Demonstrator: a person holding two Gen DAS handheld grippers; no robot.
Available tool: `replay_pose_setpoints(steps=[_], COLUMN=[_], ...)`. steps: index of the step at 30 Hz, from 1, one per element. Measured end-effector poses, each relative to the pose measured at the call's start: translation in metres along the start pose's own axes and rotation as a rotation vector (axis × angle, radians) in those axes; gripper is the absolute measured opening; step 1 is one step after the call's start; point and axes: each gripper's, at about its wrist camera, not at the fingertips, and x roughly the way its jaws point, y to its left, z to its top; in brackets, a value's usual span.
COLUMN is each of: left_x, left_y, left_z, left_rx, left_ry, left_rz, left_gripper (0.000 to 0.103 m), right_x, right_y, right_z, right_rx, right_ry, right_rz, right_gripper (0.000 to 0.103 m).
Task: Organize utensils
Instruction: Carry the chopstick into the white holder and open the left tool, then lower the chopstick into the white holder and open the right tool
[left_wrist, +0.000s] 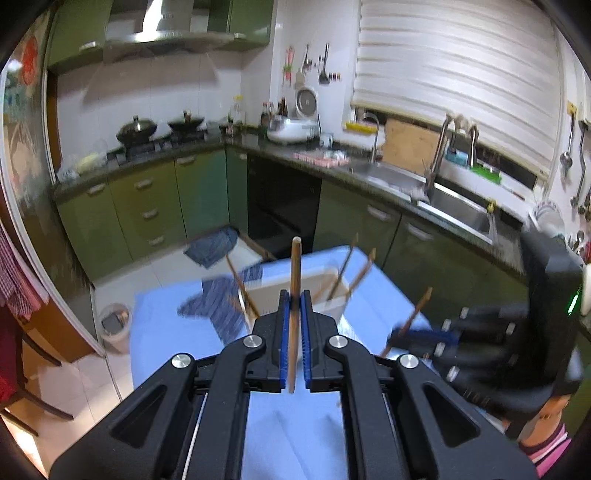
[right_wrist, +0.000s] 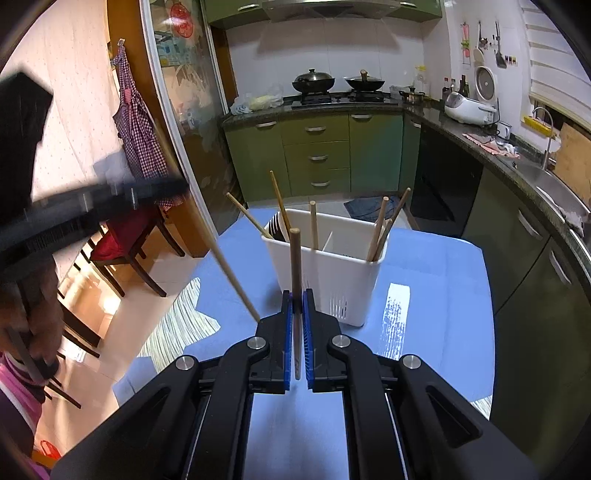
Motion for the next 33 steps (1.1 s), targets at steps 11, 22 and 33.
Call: replay_pose_setpoints(steps=[11, 22, 33], left_x=[-0.01, 0.063, 0.053], left_y=[-0.006, 0.006, 0.024], left_z=[0.074, 0.067, 0.023], left_rx=[-0.002, -0.031, -0.067], left_ry=[-0.142, -0.008, 0.015], left_rz=[0.064, 0.076, 0.048], left_gripper=[0.006, 0.006, 0.021], right_x=[0.011, 0.013, -0.018], right_y=[-0.012, -0.024, -0.022], right_z=[-0.001, -0.008, 0.012], right_rx=[0.011, 0.027, 0.02], right_ry=[0.02, 0.026, -0.051], right_rz=[0.008, 0.003, -0.009], right_gripper=[0.006, 0.006, 0.006])
